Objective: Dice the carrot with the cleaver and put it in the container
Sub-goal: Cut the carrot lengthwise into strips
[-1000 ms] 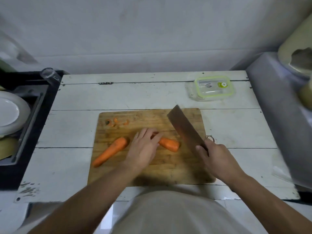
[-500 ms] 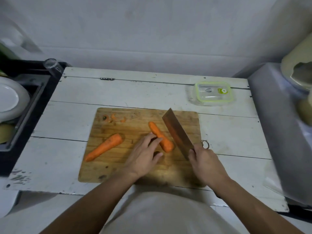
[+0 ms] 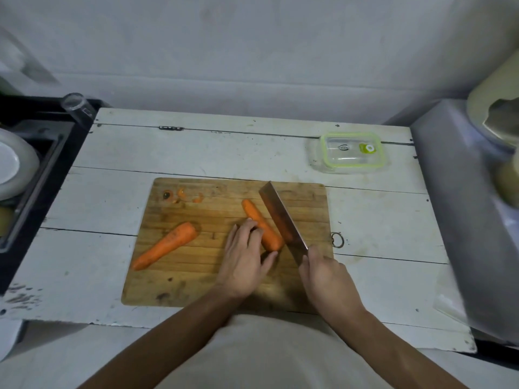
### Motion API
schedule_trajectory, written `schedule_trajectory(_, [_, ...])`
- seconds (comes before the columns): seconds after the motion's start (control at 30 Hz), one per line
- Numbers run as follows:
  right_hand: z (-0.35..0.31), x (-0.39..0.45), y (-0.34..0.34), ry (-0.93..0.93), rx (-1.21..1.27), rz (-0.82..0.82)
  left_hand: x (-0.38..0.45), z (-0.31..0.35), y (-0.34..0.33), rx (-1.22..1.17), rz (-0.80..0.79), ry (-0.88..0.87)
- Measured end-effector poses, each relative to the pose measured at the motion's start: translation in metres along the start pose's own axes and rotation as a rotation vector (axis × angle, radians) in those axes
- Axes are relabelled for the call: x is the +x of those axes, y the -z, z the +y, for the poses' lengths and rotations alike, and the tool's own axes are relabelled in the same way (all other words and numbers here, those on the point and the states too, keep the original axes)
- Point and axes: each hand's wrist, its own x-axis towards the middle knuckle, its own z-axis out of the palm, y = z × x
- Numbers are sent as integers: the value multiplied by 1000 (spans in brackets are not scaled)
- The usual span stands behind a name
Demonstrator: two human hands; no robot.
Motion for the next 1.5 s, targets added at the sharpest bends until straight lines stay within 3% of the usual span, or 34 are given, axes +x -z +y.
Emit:
schedule_trajectory(0.77, [-19,-1,-12,101,-35,-29,-1,-10,-2,-104,38,9])
schedule_trajectory(1.03, [-30,-1,-9,95,-119,-65,-10,-27,-11,-8,100,-344])
schedule_trajectory(1.5, [-31,6,-12,115,-131,-119,-11,-33,-4,166,-35,-424])
